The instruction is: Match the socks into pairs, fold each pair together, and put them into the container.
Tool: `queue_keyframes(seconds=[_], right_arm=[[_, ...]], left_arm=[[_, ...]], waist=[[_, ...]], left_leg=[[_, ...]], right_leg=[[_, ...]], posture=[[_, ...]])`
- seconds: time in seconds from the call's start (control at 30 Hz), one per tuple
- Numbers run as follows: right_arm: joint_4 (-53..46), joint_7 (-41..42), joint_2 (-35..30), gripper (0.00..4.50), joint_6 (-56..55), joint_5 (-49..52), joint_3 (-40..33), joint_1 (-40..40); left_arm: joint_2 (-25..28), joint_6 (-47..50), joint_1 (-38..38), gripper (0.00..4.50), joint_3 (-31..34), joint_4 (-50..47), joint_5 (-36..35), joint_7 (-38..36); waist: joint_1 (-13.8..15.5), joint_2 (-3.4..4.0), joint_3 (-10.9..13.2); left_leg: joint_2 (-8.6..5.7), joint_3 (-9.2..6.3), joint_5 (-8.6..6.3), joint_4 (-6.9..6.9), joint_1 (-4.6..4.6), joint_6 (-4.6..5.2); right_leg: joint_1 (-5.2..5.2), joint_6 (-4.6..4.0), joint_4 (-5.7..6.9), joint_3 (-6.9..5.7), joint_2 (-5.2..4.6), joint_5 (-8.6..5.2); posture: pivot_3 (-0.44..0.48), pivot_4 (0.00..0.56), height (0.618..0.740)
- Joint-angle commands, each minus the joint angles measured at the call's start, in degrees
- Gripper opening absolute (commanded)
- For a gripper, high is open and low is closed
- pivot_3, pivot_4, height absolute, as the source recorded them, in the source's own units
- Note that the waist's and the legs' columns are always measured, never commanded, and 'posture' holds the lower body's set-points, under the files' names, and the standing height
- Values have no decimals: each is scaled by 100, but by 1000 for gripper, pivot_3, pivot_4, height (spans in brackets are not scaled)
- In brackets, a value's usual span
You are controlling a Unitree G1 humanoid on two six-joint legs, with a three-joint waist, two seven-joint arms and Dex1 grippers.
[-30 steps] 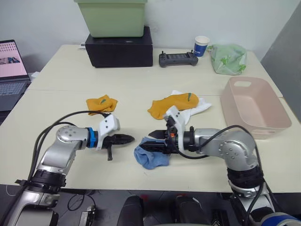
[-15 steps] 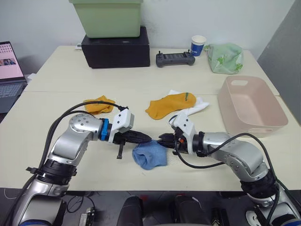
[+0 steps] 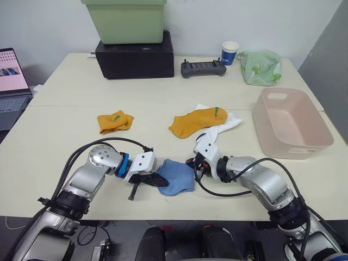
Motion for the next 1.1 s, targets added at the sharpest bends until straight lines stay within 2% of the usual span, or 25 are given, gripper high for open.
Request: queue_keyframes(seconds=[0.03,0.2,0.3,0.4,0.5,0.6,0.73,0.87,1.03,1.1], right_arm=[[-370,503,5,40,-475,328,-385,81],[-709,1151,-207,40,-544,513,-328,75],[-687,1303,-253,40,-653,365,-141,41],[-611,1436,-278,40,-755,216,103,46],[-577,1636,-459,40,-744,-58,572,206],[-562,1726,-656,40,-720,-194,741,361],[-718,1793,-940,40,-810,-172,573,685],[-1113,1695,-945,40,-806,78,152,892],[-1565,1272,-686,40,-496,346,-489,967],[-1772,733,-530,40,-421,174,-865,1098]], left_arm=[[-44,635,-97,0,309,-265,-378,127],[-18,1542,-423,0,485,-846,-803,211],[81,1621,-485,0,303,-735,-450,319],[85,1235,-466,0,58,-362,38,397],[-65,1253,-453,0,-1,-103,197,606],[-41,1126,-427,0,-11,5,318,623],[27,1152,-345,0,71,-71,269,606],[17,1159,-290,0,207,-250,88,596],[-46,1523,-409,0,335,-741,-193,627],[1,1856,-312,0,282,-1044,-362,543]], waist=[[1,0,1],[8,-2,3],[-4,-2,3],[-22,-1,3],[-1,-2,3],[31,-1,3],[40,-2,1],[40,-2,1],[40,-3,2],[48,-3,2]], left_leg=[[0,0,0,0,0,0],[1,-6,0,1,-5,0],[-3,-4,0,2,-4,0],[0,-5,0,1,-1,0],[1,-5,0,1,-2,0],[0,-6,0,3,-2,0],[-1,-5,0,3,1,0],[-1,-6,0,3,2,0],[-1,-7,0,3,0,0],[-1,-7,0,3,0,-1]], right_leg=[[0,0,0,-1,0,0],[0,1,0,-7,1,0],[1,1,0,-4,2,0],[-1,0,1,-1,2,0],[-1,0,0,-5,2,0],[0,0,-1,-4,1,0],[5,1,-1,-2,1,0],[5,1,-1,-2,1,0],[4,1,0,-1,0,0],[3,1,0,-1,0,0]], posture=[[0,150,735],[0,150,735],[0,150,735],[0,150,735],[0,150,735],[0,150,735],[0,150,735],[0,150,735],[0,150,735],[0,150,735]])
